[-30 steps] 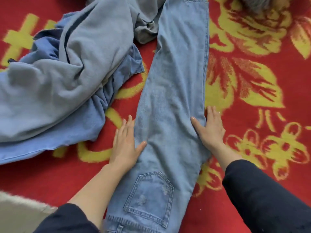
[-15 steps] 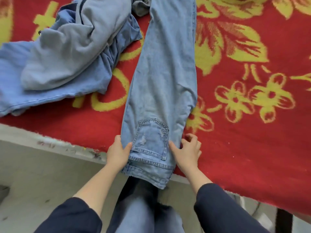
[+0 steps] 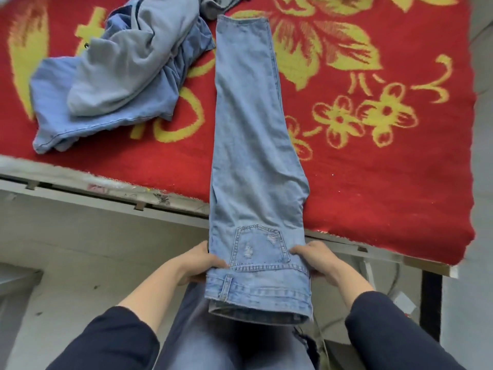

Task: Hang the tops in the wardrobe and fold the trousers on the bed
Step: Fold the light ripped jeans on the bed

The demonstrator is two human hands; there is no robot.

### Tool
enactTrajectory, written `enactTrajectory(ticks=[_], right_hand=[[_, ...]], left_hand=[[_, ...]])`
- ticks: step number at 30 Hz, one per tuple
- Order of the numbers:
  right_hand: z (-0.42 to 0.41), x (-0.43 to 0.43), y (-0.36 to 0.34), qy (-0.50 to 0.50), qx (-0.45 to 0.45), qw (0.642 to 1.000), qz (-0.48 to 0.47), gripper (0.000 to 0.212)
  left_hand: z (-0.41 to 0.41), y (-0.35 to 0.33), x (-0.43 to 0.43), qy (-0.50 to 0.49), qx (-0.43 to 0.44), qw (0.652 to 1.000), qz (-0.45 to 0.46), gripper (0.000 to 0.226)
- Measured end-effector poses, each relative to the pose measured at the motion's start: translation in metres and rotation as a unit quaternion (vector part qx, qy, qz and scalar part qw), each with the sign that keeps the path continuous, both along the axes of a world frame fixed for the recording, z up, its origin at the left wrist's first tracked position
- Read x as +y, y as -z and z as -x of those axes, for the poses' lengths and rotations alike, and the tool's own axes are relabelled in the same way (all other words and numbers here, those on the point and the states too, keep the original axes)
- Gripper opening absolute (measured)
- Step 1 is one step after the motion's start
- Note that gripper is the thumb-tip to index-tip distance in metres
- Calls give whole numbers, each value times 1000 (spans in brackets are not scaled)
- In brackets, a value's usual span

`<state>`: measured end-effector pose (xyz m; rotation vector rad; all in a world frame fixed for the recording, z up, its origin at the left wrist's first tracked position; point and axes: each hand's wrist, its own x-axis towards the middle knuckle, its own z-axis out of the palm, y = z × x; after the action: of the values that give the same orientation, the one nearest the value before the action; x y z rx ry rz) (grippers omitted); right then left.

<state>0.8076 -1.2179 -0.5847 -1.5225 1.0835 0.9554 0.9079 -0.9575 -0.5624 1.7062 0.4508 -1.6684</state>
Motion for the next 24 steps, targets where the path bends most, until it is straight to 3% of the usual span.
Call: enactTrajectory(ticks=[3, 7, 10, 12, 17, 24], right_hand=[[-32, -16, -14, 57, -85, 995, 4, 62], [-91, -25, -35, 236, -118, 957, -117, 20], [-132, -33, -42, 292, -123, 937, -149, 26], [-158, -38, -39, 300, -111, 932, -171, 32], [-225, -48, -27, 234, -138, 953, -133, 10], [-336, -77, -25, 235, -197, 949, -74, 9]], left_hand=[[-33, -21, -13, -126, -53, 989, 53, 59], [-95, -37, -29, -272, -92, 951, 112, 22], [-135, -31, -41, -394, -113, 902, 132, 16], [-157, -23, -49, -435, -100, 888, 113, 19], [-220, -6, -73, -416, -96, 898, 105, 24], [-342, -8, -109, -355, -151, 913, 137, 27]])
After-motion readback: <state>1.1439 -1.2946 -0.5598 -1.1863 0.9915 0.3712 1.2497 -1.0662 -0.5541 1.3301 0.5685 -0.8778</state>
